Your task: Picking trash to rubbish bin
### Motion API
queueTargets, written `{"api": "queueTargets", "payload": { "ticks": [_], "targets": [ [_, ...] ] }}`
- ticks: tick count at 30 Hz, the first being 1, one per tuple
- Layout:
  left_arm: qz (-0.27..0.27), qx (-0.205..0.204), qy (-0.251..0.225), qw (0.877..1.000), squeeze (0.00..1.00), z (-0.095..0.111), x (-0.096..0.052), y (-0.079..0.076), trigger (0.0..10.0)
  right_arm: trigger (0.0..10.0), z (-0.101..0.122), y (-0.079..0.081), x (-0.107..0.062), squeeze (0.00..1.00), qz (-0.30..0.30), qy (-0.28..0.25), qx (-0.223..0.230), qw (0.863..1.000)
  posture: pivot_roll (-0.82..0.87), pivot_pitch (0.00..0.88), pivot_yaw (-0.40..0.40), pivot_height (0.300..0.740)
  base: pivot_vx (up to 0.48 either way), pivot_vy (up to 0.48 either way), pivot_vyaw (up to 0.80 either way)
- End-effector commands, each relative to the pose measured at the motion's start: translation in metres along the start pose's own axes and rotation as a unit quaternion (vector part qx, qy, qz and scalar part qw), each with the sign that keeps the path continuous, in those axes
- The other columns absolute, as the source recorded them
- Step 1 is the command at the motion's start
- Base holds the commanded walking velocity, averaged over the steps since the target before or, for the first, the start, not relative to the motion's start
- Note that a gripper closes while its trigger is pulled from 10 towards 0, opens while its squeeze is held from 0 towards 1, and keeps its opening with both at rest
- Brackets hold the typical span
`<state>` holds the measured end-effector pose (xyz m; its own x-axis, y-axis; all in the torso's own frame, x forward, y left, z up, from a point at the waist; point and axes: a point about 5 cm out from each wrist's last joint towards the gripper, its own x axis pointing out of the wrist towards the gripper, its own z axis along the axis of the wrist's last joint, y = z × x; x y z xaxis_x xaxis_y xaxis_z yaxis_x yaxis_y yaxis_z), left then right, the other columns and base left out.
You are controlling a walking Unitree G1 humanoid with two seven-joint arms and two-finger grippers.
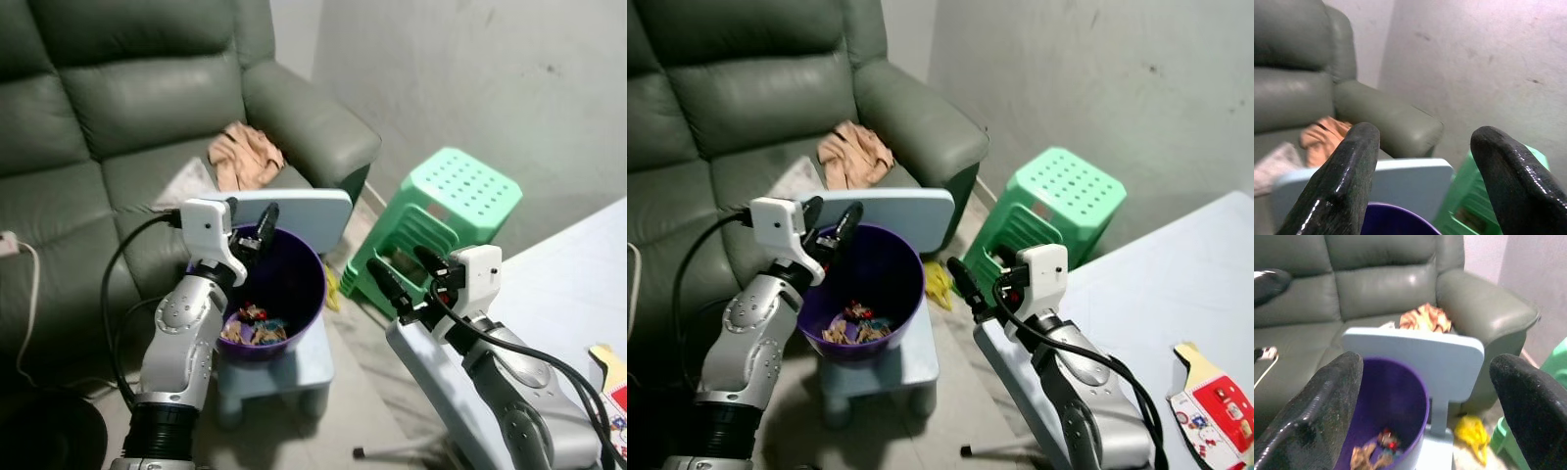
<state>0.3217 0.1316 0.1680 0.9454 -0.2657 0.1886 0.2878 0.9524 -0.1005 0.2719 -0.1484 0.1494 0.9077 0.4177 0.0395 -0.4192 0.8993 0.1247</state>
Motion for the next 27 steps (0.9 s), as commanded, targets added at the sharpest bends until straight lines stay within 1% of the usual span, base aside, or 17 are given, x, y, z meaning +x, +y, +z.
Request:
{"api": "queueTargets", "payload": {
  "ticks": [1,3,4,7,10,12,14,18,21,23,26,27],
  "targets": [
    [0.017,0.008,0.007,1.0,0.0,0.003,-0.002,0.002,10.0,10.0,0.002,-0.011,0.001,0.0,-0.037,-0.019,-0.011,0.999,0.02,0.0,-0.107,0.74,0.0,0.0,0.0],
    [0.03,0.007,0.002,1.0,0.0,0.005,-0.002,0.008,10.0,10.0,0.002,-0.013,0.004,0.0,-0.053,-0.026,-0.011,0.998,0.02,0.0,-0.107,0.74,0.0,0.0,0.0],
    [0.03,0.007,0.002,1.0,0.0,0.005,-0.002,0.008,10.0,10.0,0.002,-0.013,0.004,0.0,-0.053,-0.026,-0.011,0.998,0.02,0.0,-0.107,0.74,0.0,0.0,0.0],
    [0.058,0.013,-0.004,0.998,0.0,0.007,-0.003,0.016,10.0,10.0,0.002,-0.016,0.009,0.0,-0.07,-0.038,-0.014,0.997,0.03,0.0,-0.103,0.74,0.0,0.0,0.0],
    [0.081,0.007,0.0,0.997,0.0,0.005,-0.006,0.022,10.0,10.0,0.0,-0.019,0.012,0.0,-0.086,-0.041,-0.021,0.995,0.03,0.0,-0.1,0.74,0.0,0.0,0.0],
    [0.086,0.01,0.0,0.996,0.0,0.005,-0.006,0.023,10.0,10.0,0.0,-0.019,0.013,0.0,-0.087,-0.042,-0.019,0.995,0.03,0.0,-0.1,0.74,0.0,0.0,0.0],
    [0.103,0.011,0.01,0.995,0.0,0.003,-0.006,0.027,10.0,10.0,-0.003,-0.02,0.014,0.0,-0.095,-0.037,-0.034,0.994,0.02,0.0,-0.097,0.74,0.0,0.0,0.0],
    [0.109,0.001,0.008,0.994,0.0,0.004,-0.004,0.028,10.0,10.0,-0.007,-0.022,0.015,0.0,-0.109,-0.033,-0.043,0.993,0.02,0.0,-0.095,0.74,0.0,0.0,0.0],
    [0.108,0.001,0.011,0.994,0.0,0.003,-0.003,0.028,10.0,10.0,-0.007,-0.023,0.017,0.0,-0.116,-0.033,-0.042,0.992,0.02,0.0,-0.092,0.74,0.0,0.0,0.0],
    [0.107,0.009,0.019,0.994,0.0,0.0,-0.003,0.028,10.0,10.0,-0.008,-0.024,0.018,0.0,-0.123,-0.032,-0.045,0.991,0.02,0.0,-0.092,0.74,0.0,0.0,0.0],
    [0.109,0.004,0.022,0.994,0.0,0.0,-0.003,0.028,10.0,10.0,-0.009,-0.024,0.018,0.0,-0.124,-0.026,-0.047,0.991,0.01,0.0,-0.09,0.74,0.0,0.0,0.0],
    [0.109,0.004,0.022,0.994,0.0,0.0,-0.003,0.028,10.0,10.0,-0.01,-0.024,0.018,0.0,-0.125,-0.025,-0.047,0.991,0.01,0.0,-0.089,0.74,0.0,0.0,-0.68]
  ]
}}
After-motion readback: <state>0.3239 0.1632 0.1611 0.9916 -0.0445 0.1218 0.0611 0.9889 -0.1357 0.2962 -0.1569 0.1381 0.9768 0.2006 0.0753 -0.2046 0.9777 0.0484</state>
